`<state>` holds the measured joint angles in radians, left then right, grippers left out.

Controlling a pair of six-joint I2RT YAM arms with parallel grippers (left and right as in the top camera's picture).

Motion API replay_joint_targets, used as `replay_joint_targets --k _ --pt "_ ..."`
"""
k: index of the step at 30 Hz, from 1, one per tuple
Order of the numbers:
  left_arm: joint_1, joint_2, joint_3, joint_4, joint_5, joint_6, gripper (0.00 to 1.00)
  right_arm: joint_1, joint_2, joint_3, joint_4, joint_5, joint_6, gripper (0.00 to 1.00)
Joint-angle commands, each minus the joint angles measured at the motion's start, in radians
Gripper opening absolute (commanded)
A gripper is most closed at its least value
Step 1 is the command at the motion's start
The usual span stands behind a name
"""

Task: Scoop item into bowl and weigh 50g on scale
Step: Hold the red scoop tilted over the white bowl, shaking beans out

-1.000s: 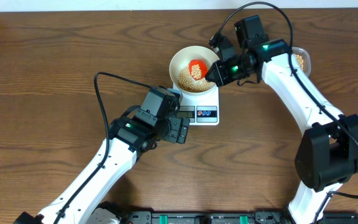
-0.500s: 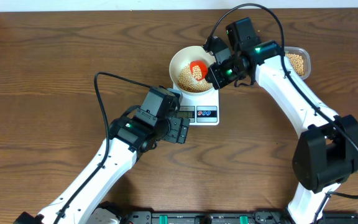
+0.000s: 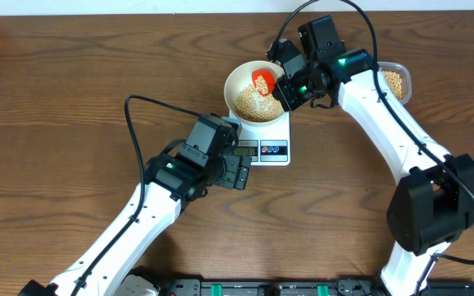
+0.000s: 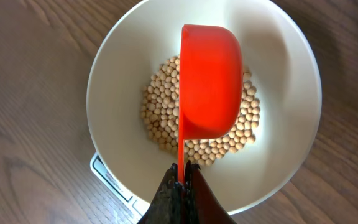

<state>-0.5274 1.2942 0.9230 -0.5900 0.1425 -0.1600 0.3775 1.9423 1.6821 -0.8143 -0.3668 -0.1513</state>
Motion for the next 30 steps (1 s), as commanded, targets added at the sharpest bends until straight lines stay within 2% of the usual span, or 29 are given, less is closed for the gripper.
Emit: replay_joint_targets --k 1,20,30 --pt "-0.002 0.006 -0.002 0.001 -0.017 0.002 0.88 0.01 -0.02 0.021 0.002 0.002 -0.023 0.01" --pt "-0.002 0.006 -0.002 0.001 -0.017 0.002 0.88 0.01 -0.02 0.021 0.009 0.042 -0.074 0.01" --pt "-0.002 0.006 -0.002 0.001 -0.017 0.002 0.88 -0.027 -0.02 0.021 0.016 -0.136 0.001 0.01"
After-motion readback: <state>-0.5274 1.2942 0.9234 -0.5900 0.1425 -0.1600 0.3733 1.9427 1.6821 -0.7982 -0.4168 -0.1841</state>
